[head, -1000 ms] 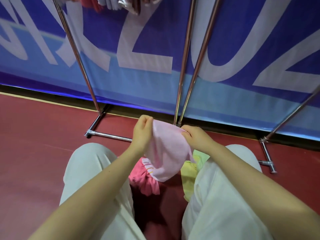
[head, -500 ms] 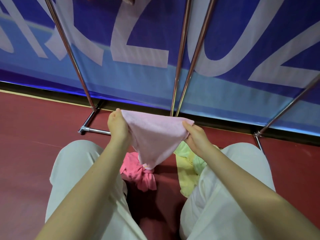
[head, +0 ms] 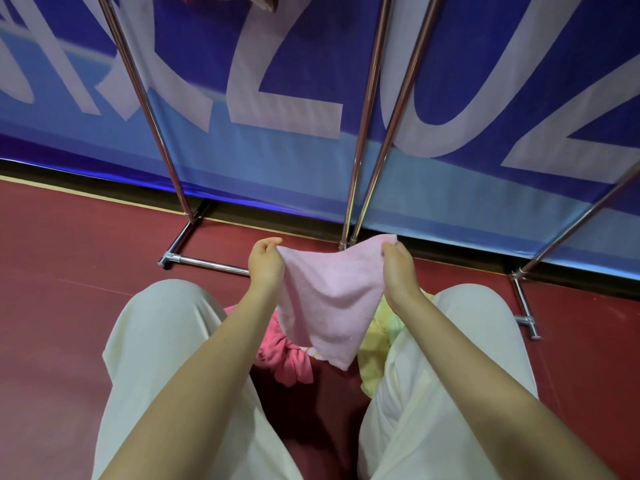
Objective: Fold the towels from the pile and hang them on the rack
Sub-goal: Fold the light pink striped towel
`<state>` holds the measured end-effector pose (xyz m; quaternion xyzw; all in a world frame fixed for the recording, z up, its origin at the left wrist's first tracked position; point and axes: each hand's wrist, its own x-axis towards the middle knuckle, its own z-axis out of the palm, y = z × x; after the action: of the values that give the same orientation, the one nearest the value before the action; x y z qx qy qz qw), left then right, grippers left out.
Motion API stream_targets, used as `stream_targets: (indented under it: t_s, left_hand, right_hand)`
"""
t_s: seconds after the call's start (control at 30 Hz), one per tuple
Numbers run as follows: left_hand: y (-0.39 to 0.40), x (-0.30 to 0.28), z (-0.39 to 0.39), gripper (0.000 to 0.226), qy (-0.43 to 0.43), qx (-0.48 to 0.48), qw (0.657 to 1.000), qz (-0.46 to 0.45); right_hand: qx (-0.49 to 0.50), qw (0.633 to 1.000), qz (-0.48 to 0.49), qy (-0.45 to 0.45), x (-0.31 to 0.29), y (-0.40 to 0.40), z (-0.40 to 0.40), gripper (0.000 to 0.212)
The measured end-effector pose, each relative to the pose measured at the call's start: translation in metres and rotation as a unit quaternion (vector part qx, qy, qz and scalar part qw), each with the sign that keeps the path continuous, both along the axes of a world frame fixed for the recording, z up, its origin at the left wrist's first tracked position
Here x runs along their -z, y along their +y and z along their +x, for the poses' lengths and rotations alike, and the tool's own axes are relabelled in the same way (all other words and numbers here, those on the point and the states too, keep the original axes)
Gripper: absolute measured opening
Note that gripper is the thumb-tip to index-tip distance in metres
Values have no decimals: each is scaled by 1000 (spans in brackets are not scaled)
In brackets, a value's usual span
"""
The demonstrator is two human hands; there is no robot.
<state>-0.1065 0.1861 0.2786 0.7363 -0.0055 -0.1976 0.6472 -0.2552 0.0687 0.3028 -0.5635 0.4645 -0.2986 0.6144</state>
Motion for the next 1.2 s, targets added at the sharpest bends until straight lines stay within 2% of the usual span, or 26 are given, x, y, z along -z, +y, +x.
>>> stream_targets:
  t_s: [0.07,0.23,0.27,0.4,0.53,0.63,0.73,0.93,1.1,1.2]
  left_hand:
    - [1,2,3,32,8,-12,1000,2]
    - [9,-2,9,25,35,-46,998,-15]
    - [9,-3,10,24,43,-47,998,-20]
    - [9,-2,7,32,52,-9,999,-10]
    - [3,-3,-10,28,-17,35,999,-21]
    - [-4,-9,-32,29,-47,114,990,-61]
    - [-6,-15,-47,31,-32,172,980,-98]
    - [-7,-18,-57,29,9,153,980,-130]
    - [-7,-18,-62,17,-20,156,981,-110]
    - [-6,-20,-64,19,-36,163,980,-112]
  right_hand:
    - [1,999,-20,-41,-2,-2,0,14]
    - [2,992,-26,-124,-10,1,4,33]
    - [-11,992,-24,-123,-10,2,6,38]
    - [-90,990,-61,-87,-14,12,9,21]
    - [-138,977,-159,-17,-11,16,11,15]
    - [-137,978,-156,7,-9,18,13,3]
    - [-150,979,-140,4,-9,20,13,10]
    - [-132,982,-132,-9,-7,20,11,8]
    - [-126,985,-118,-16,-7,22,10,6]
    - [-115,986,-117,-12,-7,22,9,5]
